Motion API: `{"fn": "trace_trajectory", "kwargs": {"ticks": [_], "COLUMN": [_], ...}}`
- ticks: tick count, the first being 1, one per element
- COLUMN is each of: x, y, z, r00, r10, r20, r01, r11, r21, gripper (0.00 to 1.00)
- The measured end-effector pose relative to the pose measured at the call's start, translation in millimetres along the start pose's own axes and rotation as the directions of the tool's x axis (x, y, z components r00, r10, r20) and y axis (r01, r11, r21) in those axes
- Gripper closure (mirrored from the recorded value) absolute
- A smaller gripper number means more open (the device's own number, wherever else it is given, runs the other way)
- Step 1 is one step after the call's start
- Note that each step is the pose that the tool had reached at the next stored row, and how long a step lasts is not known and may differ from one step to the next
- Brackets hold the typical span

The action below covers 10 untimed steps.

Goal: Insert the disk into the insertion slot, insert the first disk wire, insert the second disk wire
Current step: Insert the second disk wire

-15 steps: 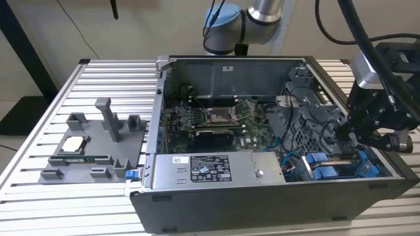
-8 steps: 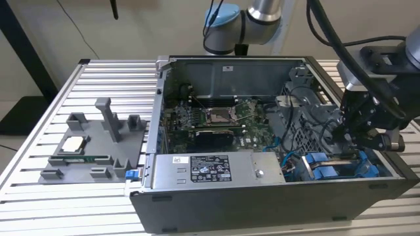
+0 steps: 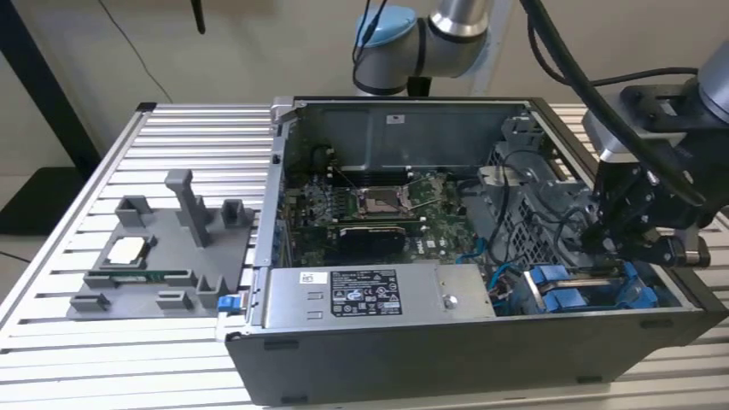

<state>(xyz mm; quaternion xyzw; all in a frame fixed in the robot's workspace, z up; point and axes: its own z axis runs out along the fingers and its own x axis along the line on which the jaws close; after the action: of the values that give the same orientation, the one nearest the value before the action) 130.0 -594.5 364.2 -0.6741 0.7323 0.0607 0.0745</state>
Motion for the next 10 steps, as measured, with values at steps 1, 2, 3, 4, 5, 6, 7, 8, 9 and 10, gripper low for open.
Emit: {"fn": "trace_trajectory", "kwargs": {"ticks": [1,2,3,4,5,6,7,8,9,10], "x": [-0.8,-1.2,-1.3,-1.2,-1.3,-1.4,-1.3,-1.3,-1.2,-1.0], "y": [0.2,0.5,0.8,0.8,0.9,0.9,0.9,0.8,0.8,0.9], "z": [1.6,3.5,5.3,6.8,7.5,8.0,8.5,8.8,9.0,9.9], "r00": [1.0,1.0,1.0,1.0,1.0,0.9999,0.9998,0.9996,0.9993,0.9992], "r10": [0.0,0.0,-0.001,-0.001,-0.002,-0.003,-0.004,-0.005,-0.005,-0.006], "r20": [-0.0027,-0.0028,-0.0028,-0.0032,-0.0081,-0.0134,-0.0195,-0.0278,-0.0361,-0.0407], "r01": [0.0,0.0,0.001,0.001,0.002,0.003,0.005,0.005,0.006,0.007], "r11": [1.0,1.0,1.0,1.0,0.9999,0.9999,0.9998,0.9998,0.9997,0.9997], "r21": [0.0013,0.003,0.0048,0.007,0.0109,0.0153,0.0187,0.0211,0.0228,0.0253], "gripper": [0.84,0.84,0.84,0.84,0.84,0.84,0.84,0.84,0.84,0.84]}}
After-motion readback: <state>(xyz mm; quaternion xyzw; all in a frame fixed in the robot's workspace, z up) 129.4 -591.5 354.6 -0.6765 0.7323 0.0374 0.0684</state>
